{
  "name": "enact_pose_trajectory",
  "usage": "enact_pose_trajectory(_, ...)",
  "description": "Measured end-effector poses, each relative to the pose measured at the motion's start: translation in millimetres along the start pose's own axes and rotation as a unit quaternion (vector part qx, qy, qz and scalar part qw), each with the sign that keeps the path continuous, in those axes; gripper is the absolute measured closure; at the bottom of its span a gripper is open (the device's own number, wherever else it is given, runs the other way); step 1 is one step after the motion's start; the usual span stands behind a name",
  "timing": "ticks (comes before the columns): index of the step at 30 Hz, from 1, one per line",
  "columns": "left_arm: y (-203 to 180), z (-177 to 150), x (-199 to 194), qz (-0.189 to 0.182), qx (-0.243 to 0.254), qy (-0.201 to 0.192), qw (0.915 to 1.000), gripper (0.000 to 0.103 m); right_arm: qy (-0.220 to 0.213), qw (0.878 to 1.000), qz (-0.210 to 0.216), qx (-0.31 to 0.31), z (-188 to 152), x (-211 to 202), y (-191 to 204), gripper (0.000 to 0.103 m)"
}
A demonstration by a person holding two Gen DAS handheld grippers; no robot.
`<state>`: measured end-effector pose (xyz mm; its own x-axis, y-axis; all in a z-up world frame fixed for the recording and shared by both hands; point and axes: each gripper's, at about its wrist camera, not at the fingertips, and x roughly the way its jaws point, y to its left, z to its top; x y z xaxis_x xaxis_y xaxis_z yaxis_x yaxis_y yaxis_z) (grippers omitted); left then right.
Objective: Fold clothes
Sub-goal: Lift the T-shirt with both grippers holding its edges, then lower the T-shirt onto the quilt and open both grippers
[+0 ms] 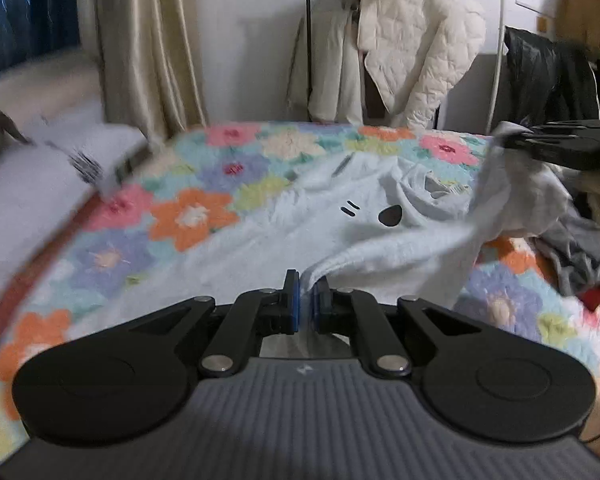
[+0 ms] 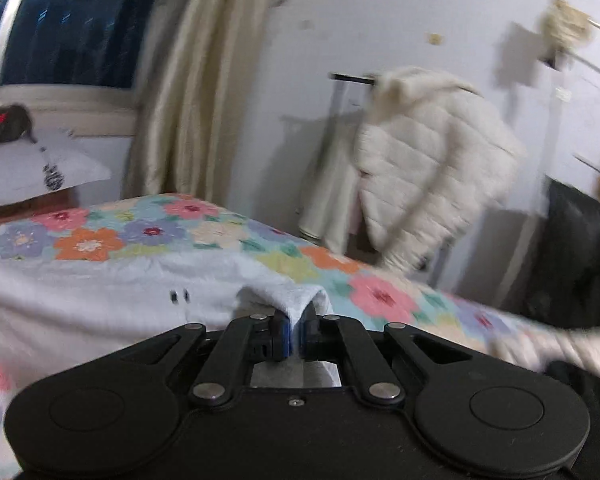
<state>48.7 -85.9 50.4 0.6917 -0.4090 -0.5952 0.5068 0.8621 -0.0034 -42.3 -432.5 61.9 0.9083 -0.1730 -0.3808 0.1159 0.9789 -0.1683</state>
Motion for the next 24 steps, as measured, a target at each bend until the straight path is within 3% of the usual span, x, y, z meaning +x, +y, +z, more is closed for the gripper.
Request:
enact_pose_trajectory(2, 14.6, 11.1, 25.1, 0.052, -0.002, -0.006, 0.9986, 0.097, 0.015, 0.999, 0.038, 0.01, 21.6, 38.5, 12.9, 0.099)
enact_pose_trajectory(5, 55.3, 20.1, 56.0, 0.1, -0.05, -0.021, 0.9935, 0.097, 0.049, 0.998, 0.047, -0.002, 49.6, 113.9, 38.0, 0.099)
enact_pose_trajectory(8, 102.8, 11.0, 82.9, 0.118, -0.11, -0.011, 0.9869, 0.095, 0.083, 0.994, 0.064, -0.011, 75.6, 184.9, 64.6, 0.098)
enact_pose_trajectory(10, 137.7, -9.0, 107.7, 0.112, -0.151, 0.004, 0.9822, 0.093, 0.093, 0.992, 0.082, 0.02, 88.8, 218.0, 73.7, 0.098)
enact_pose_trajectory(13, 174.0, -42.1, 139.9, 0.096, -0.201, 0.048, 0.9737, 0.088, 0.114, 0.985, 0.109, 0.07, 97.3, 258.1, 75.0, 0.087)
enact_pose_trajectory(15, 191.6, -57.9, 156.1, 0.089, -0.228, 0.074, 0.9667, 0.075, 0.131, 0.983, 0.113, 0.055, 91.8, 267.4, 79.1, 0.077)
enact_pose_trajectory(18, 198.5, -56.1, 156.1, 0.092, -0.249, 0.066, 0.9619, 0.065, 0.155, 0.979, 0.13, 0.015, 79.6, 272.3, 82.8, 0.064)
enact_pose_trajectory(20, 196.5, -51.3, 147.9, 0.102, -0.242, 0.053, 0.9636, 0.057, 0.157, 0.979, 0.128, 0.033, 69.1, 266.1, 71.3, 0.055)
enact_pose_trajectory(24, 198.3, -40.0, 130.2, 0.11, -0.239, 0.011, 0.9646, 0.046, 0.139, 0.978, 0.108, 0.115, 46.3, 240.8, 35.8, 0.053)
